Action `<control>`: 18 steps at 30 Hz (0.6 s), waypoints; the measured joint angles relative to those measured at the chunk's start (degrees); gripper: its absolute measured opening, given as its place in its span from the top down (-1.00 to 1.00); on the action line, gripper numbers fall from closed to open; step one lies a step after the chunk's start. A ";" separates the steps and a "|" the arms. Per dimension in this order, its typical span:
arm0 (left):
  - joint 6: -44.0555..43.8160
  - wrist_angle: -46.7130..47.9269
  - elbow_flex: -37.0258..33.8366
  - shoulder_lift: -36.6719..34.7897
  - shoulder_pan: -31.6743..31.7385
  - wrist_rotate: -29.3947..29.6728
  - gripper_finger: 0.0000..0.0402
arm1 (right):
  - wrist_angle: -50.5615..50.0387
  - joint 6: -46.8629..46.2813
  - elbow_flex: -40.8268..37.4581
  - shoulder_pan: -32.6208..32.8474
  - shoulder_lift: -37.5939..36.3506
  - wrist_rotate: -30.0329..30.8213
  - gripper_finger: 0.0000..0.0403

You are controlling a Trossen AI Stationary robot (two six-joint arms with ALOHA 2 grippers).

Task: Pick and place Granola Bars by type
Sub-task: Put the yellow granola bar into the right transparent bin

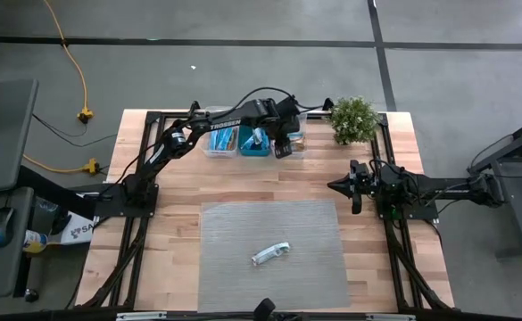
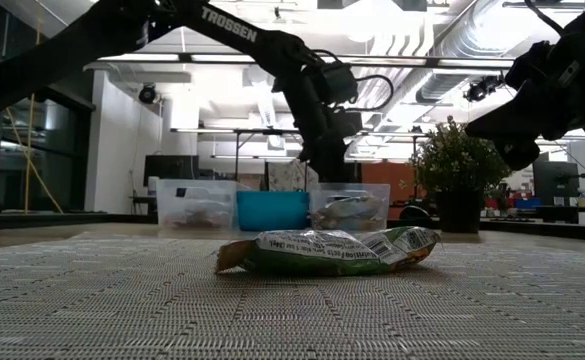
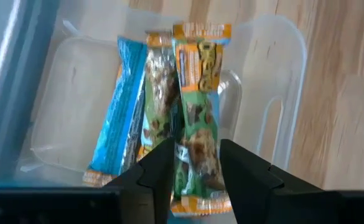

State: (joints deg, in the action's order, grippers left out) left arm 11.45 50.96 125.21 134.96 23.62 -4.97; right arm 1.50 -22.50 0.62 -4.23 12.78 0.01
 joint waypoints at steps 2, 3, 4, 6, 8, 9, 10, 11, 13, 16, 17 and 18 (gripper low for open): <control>0.02 0.94 -0.02 0.00 0.00 0.30 0.33 | 0.00 0.02 0.00 0.00 0.00 0.00 1.00; 0.06 1.14 -0.02 0.00 0.00 0.35 0.31 | 0.00 0.02 0.00 0.00 0.00 0.00 1.00; 0.14 1.36 -0.02 0.00 0.00 0.35 0.29 | 0.00 0.01 0.00 0.00 0.00 0.00 1.00; 0.34 1.72 -0.02 0.00 0.00 0.35 0.26 | 0.00 0.02 0.00 0.00 0.00 0.00 1.00; 0.72 1.82 -0.02 -0.22 0.02 0.21 0.24 | -0.01 0.00 0.00 0.00 0.00 -0.01 1.00; 0.96 1.94 -0.02 -0.47 0.02 0.15 0.22 | 0.00 0.02 0.00 0.00 0.00 -0.01 1.00; 1.42 1.85 0.06 -0.66 0.02 0.13 0.21 | 0.00 0.01 0.00 0.00 0.00 0.00 1.00; 1.83 2.28 0.64 -0.74 0.02 -0.05 0.20 | 0.00 0.00 0.00 0.00 0.00 -0.01 1.00; 2.52 5.22 2.62 -0.74 0.02 -0.17 0.19 | 0.00 0.02 0.00 0.00 0.02 0.00 1.00; 4.77 6.55 5.34 -0.76 0.02 -0.07 0.16 | 0.00 0.00 0.00 -0.02 0.02 0.00 1.00; 5.03 7.59 6.38 -0.76 0.02 -0.07 0.16 | 0.00 0.00 0.00 0.00 0.00 0.00 1.00; 5.12 9.04 7.80 -0.73 0.01 -0.05 0.15 | 0.00 0.01 0.00 0.00 0.02 -0.02 1.00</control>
State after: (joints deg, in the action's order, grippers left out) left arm 16.57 60.00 133.01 134.23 23.63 -5.02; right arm 1.50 -22.50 0.62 -4.23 12.79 -0.01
